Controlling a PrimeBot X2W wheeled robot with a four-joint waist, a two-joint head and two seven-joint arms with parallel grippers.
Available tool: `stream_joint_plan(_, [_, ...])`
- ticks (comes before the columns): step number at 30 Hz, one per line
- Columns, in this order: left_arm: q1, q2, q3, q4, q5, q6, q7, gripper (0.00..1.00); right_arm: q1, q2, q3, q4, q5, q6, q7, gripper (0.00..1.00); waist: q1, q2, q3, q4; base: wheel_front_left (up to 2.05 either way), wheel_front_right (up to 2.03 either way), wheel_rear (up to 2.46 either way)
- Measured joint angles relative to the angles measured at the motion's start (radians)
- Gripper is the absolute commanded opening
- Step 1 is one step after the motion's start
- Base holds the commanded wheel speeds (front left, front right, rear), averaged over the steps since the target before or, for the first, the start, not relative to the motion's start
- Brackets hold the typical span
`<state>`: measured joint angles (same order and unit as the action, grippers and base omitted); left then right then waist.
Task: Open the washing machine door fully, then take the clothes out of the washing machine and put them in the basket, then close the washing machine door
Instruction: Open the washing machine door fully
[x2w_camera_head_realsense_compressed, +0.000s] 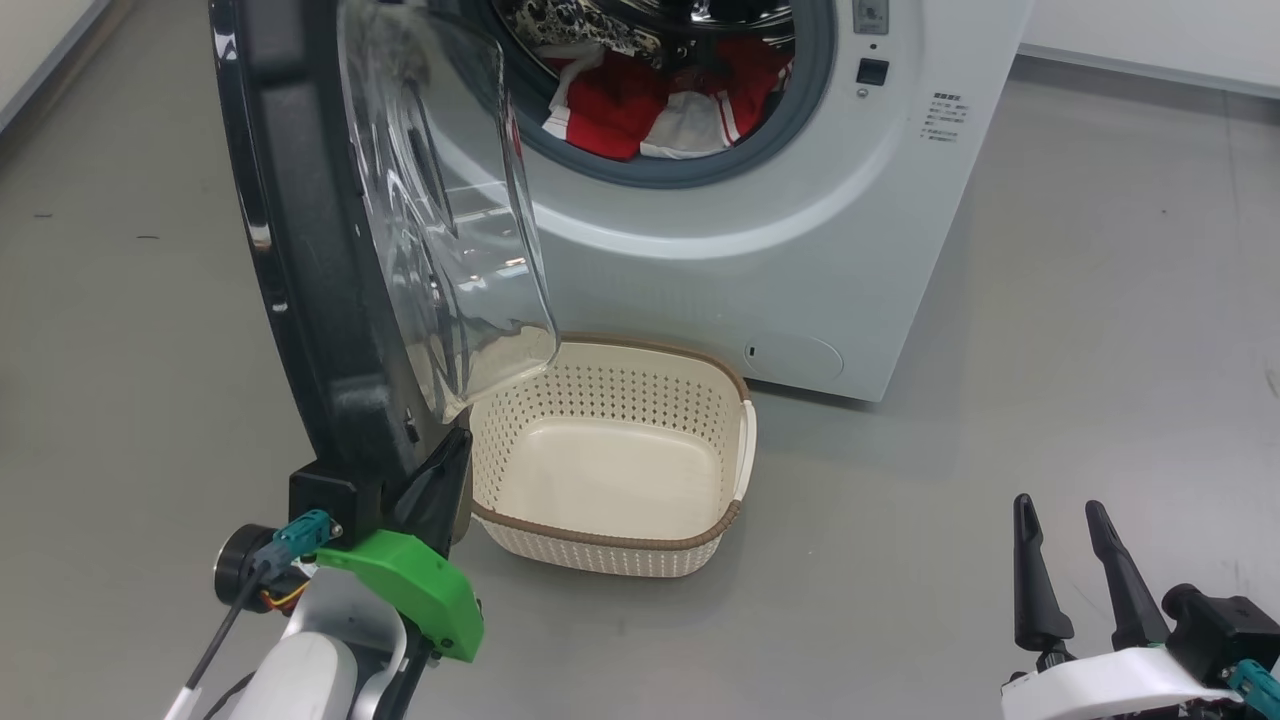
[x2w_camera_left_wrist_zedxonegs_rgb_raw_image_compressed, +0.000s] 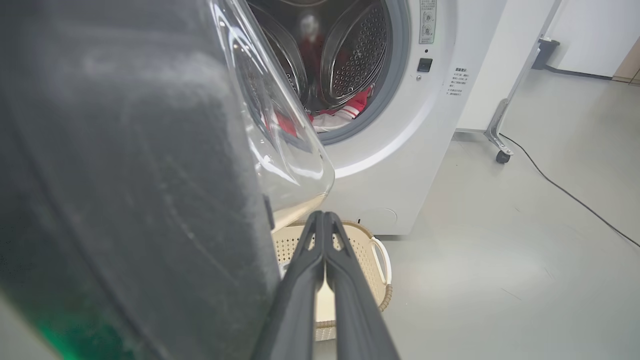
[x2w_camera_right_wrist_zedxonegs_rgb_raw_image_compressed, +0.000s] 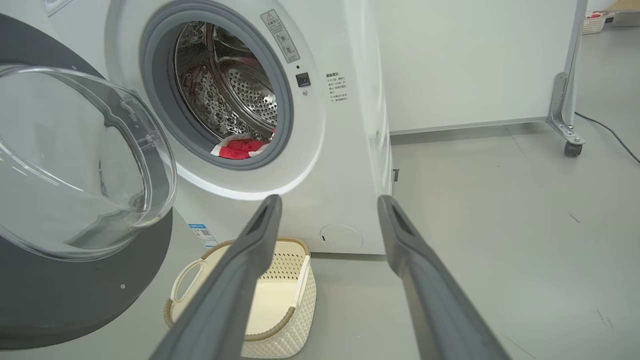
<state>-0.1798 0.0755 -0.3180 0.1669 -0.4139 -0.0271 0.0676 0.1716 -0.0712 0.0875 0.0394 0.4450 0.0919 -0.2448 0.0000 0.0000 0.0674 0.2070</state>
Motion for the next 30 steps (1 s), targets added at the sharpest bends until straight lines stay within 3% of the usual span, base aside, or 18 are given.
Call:
stream_joint_plan(15, [-0.002, -0.002, 0.06, 0.014, -0.035, 0.013, -0.047, 0.0, -0.007, -0.014, 0.027, 0.0, -0.018, 0.004, 0.0, 1.0, 0.0, 0.0, 0.044, 0.11, 0.0, 0.0, 0.0])
stream_joint_plan(30, [-0.022, 0.005, 0.156, 0.018, -0.078, 0.034, -0.087, 0.0, -0.055, -0.033, 0.055, -0.008, -0.044, 0.012, 0.012, 1.0, 0.0, 0.0, 0.131, 0.158, 0.0, 0.0, 0.0])
